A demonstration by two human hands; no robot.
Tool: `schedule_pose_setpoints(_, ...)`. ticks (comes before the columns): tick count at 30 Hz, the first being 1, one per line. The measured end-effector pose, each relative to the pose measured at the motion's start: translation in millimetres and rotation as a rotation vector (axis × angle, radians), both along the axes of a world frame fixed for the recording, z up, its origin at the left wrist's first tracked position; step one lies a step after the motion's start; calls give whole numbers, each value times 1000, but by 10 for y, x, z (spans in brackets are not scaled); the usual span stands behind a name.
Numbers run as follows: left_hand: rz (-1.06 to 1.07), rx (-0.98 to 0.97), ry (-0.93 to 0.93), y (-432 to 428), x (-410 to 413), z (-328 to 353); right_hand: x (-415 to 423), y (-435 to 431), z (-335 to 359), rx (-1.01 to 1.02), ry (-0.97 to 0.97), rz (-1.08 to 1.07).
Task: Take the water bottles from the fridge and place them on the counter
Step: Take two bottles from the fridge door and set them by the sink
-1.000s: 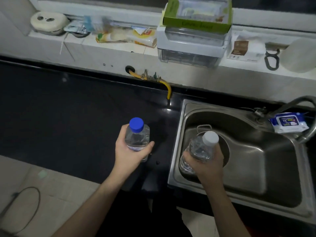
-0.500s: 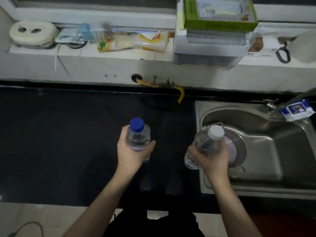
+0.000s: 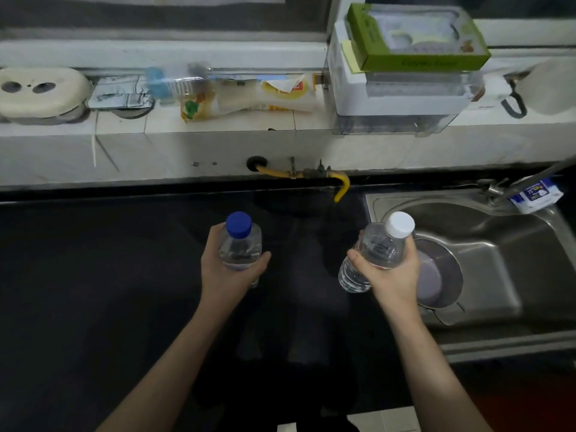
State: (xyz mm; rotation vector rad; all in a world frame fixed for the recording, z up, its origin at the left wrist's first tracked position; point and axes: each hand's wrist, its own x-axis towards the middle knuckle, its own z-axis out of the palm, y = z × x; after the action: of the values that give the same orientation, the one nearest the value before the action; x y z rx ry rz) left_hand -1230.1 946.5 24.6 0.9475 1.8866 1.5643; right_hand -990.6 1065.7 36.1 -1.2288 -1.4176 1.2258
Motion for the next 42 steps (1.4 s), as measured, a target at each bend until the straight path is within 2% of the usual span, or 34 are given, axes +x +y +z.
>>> schedule_pose_setpoints(6,2,21,6,372,-55,-265,-100,440,-300,60,-40,48)
schedule_pose_setpoints(18,86,180,200,1214,-228,-760,-394,1317,-935,113,29,129)
schedule_pose_setpoints(27,93,191,242,1498,-267,-1073,-504,1640,-1152,148,13,210)
schedule_pose_setpoints(35,79,177,222,1603,-326,-1093,-518,1702,-1199,167,55,202)
schedule_pose_setpoints(42,-16,128,111,1534,-328,-1015,-491,1668,-1142,149,22,231)
